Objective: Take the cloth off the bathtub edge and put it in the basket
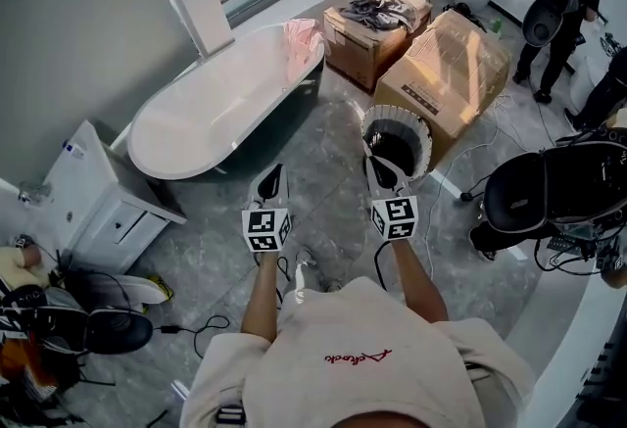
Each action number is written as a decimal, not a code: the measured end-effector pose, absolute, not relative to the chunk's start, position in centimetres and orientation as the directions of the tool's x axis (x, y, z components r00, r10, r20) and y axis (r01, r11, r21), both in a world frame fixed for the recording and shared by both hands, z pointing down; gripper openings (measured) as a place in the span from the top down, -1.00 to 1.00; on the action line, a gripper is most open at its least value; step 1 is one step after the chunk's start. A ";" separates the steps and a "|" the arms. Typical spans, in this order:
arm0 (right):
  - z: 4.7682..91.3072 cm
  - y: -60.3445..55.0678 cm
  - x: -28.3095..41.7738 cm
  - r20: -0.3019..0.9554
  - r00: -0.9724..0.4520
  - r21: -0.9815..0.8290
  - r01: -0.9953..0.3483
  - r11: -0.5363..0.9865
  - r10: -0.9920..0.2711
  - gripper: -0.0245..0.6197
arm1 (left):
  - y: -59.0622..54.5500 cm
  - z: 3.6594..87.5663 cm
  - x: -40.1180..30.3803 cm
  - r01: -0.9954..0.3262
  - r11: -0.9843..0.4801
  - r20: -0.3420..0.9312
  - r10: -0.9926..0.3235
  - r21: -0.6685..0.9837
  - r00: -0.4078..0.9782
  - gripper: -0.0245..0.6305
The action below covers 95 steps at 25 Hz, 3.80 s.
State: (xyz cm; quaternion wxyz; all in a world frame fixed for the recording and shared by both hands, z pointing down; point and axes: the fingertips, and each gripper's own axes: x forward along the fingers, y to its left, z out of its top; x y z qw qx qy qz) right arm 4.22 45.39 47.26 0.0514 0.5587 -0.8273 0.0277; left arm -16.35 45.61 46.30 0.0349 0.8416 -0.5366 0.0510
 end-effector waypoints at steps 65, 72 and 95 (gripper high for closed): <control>49.0 -0.9 -0.5 0.179 -0.262 0.020 -0.963 0.270 -0.948 0.90 | -3.2 46.8 -20.1 -0.829 -0.558 0.112 -0.822 0.047 0.559 0.93; 50.0 -1.7 -1.5 0.195 -0.266 0.016 -0.962 0.274 -0.944 0.90 | -3.8 48.0 -21.0 -0.828 -0.558 0.127 -0.819 0.056 0.560 0.93; 51.2 -20.2 -0.2 0.258 -0.329 0.009 -0.939 0.343 -0.908 0.90 | -21.8 48.5 -19.3 -0.858 -0.507 0.154 -0.844 0.087 0.514 0.93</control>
